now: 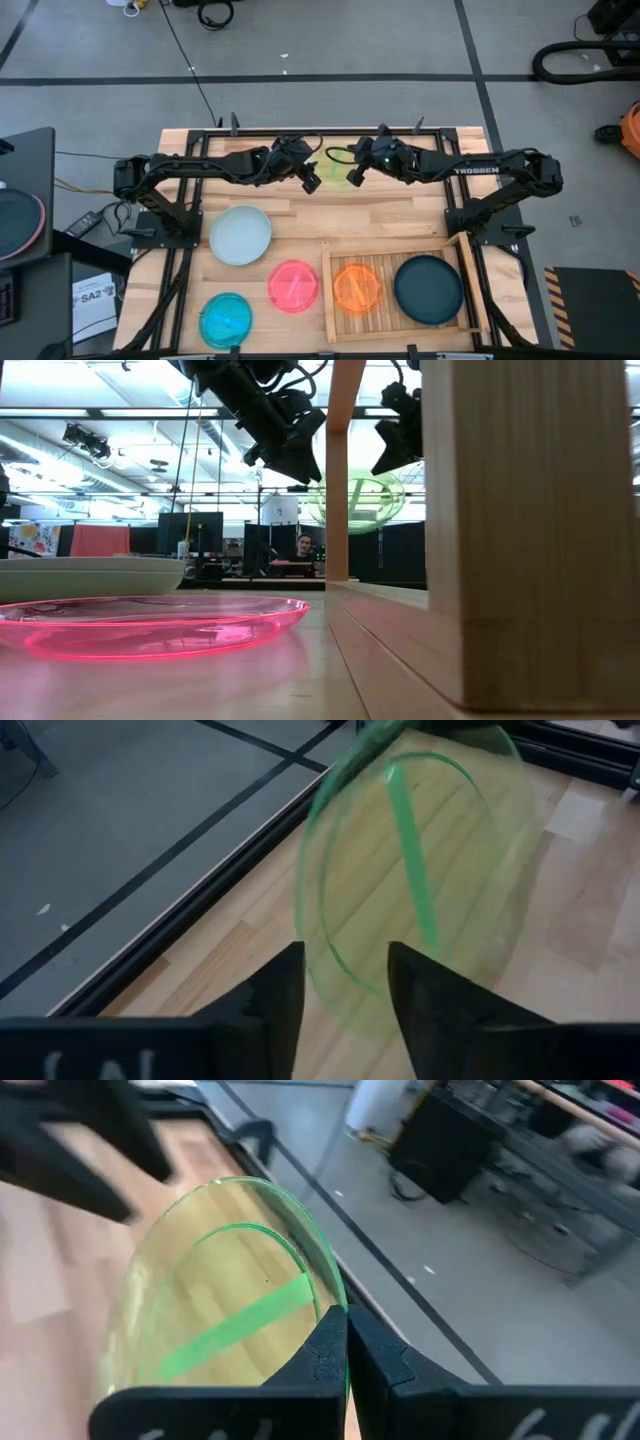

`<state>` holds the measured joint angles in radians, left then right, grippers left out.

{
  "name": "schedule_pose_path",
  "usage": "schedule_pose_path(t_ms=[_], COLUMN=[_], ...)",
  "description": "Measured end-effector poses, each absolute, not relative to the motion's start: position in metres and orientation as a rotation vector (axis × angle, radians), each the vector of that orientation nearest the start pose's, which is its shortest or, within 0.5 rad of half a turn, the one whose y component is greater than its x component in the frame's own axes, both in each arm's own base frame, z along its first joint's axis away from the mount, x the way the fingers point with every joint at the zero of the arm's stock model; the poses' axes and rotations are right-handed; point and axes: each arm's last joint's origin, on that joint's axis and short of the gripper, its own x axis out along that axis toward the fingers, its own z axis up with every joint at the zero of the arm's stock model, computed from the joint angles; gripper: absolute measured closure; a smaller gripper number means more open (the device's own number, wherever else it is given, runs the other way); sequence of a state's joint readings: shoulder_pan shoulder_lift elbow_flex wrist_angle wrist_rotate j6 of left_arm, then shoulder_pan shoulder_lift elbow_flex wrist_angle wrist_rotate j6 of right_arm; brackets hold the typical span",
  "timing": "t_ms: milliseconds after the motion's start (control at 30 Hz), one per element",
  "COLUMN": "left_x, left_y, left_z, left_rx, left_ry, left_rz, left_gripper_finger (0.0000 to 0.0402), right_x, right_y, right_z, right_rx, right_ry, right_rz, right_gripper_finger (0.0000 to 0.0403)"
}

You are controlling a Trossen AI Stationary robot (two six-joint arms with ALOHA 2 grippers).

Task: Place and stack plates onto a shelf
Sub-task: Stack the green plate on the orange plate on the shelf

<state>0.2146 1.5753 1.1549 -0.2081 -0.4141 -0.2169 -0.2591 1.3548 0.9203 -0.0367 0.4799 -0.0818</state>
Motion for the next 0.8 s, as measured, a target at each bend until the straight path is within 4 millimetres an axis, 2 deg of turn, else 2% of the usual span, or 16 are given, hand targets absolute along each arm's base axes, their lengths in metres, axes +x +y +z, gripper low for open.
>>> schedule_pose_path(t_ms=[133, 367, 800], left_x=[0.335, 0.335, 0.334], left_y=[0.085, 0.085, 0.085], left_z=[0.267, 0.267, 0.266], left_rx=[-0.14, -0.141, -0.139], left_ry=[0.566, 0.566, 0.581], left_rz=[0.673, 0.674, 0.674], left_gripper_finger=[0.0234, 0.0232, 0.0232], right_x=[0.276, 0.266, 0.252], right_y=[-0.099, -0.114, -0.097], right_z=[0.268, 0.262, 0.236], right_rx=[-0.129, -0.104, 0.301], right_ry=[0.545, 0.626, 0.877], right_rz=[-0.765, -0.803, -0.395], right_gripper_finger=[0.0396, 0.0396, 0.0396])
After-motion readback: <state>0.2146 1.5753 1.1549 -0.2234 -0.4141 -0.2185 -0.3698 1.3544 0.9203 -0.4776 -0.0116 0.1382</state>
